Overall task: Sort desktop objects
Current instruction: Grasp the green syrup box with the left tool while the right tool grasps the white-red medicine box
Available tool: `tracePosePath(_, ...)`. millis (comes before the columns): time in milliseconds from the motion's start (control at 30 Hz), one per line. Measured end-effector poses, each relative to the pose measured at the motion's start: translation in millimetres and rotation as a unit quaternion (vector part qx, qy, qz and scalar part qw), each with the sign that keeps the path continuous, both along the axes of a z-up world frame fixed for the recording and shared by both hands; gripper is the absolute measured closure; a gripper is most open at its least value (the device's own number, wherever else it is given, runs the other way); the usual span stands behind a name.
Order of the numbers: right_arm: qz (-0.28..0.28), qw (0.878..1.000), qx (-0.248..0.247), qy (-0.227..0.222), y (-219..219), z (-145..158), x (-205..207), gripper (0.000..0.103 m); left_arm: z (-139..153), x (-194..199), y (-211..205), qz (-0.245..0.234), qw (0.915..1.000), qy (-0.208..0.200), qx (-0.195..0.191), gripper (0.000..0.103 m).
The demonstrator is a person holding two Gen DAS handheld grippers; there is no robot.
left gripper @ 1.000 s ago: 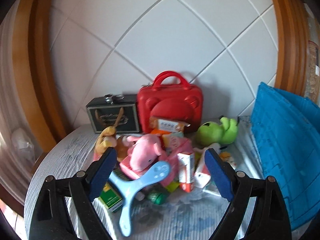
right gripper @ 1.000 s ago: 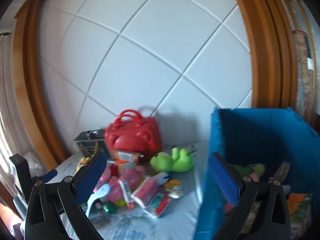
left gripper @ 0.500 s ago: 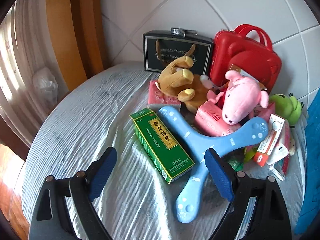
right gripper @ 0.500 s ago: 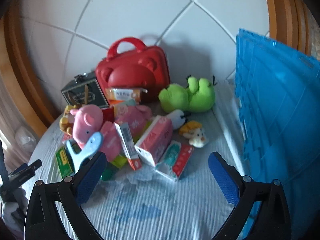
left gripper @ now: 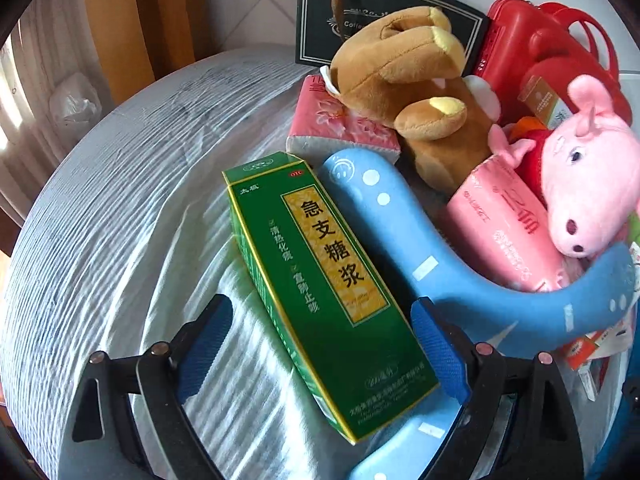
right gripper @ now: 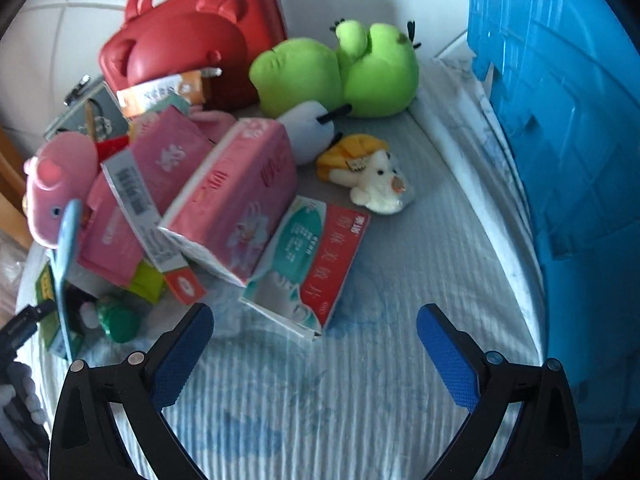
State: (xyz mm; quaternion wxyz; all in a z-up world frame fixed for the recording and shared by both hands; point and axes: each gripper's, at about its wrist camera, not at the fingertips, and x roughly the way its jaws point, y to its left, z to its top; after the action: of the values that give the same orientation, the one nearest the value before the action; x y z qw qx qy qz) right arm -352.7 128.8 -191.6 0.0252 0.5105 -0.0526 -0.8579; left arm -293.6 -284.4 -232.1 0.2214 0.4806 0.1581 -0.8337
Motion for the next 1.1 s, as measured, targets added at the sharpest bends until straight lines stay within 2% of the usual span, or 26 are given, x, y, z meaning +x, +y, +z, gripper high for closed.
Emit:
tracePosePath(100,-0.003,1.000,0.008,-0.017,-3,-16,-9,0.000,-16,-11,0,-0.007,0.9997,-0.024,0.006,0.011)
tracePosePath(200,0.002,1.000,0.015,-0.028,-12,-28,-21,0.000,-23,-13,2,-0.008,0.9994,-0.032,-0.004,0.011)
tracePosePath(333,0.011,0.999,0.024,-0.038,-24,-41,-34,0.000,-32,-5,1,-0.016,0.9988,-0.047,-0.007,0.011)
tracePosePath(467,0.015,0.998,0.026,-0.057,-26,-58,-45,0.000,-33,8,-5,-0.032,0.9985,-0.044,-0.008,0.011)
tracePosePath(633,0.026,0.998,0.036,-0.039,-22,-57,-42,0.000,-38,16,-19,-0.030,0.9982,-0.040,0.033,0.011)
tracePosePath(733,0.033,0.998,0.049,-0.031,-25,-55,-39,0.000,-40,15,-12,-0.032,0.9986,-0.040,0.012,0.009)
tracePosePath(800,0.041,0.996,0.060,-0.045,-27,-52,-42,0.000,-39,14,-8,-0.033,0.9984,-0.047,0.003,0.009)
tracePosePath(833,0.041,0.996,0.056,-0.054,-26,-50,-43,0.000,-38,14,-7,-0.033,0.9982,-0.050,0.002,0.012)
tracePosePath(867,0.033,0.997,0.038,-0.059,-22,-47,-44,0.000,-33,16,-6,-0.030,0.9985,-0.047,-0.005,0.019)
tracePosePath(933,0.012,0.998,0.003,-0.054,-12,-39,-40,0.000,-26,20,-6,-0.029,0.9986,-0.039,-0.021,0.021)
tracePosePath(1000,0.007,0.999,0.018,-0.045,-11,-32,-37,0.000,-19,21,-6,-0.031,0.9982,-0.037,-0.035,0.024)
tracePosePath(1067,0.010,0.999,0.020,-0.044,-12,-29,-37,0.002,-17,19,-6,-0.033,0.9975,-0.041,-0.047,0.032)
tracePosePath(1100,0.013,0.999,0.019,-0.045,-14,-26,-37,0.007,-17,21,-8,-0.035,0.9973,-0.043,-0.048,0.036)
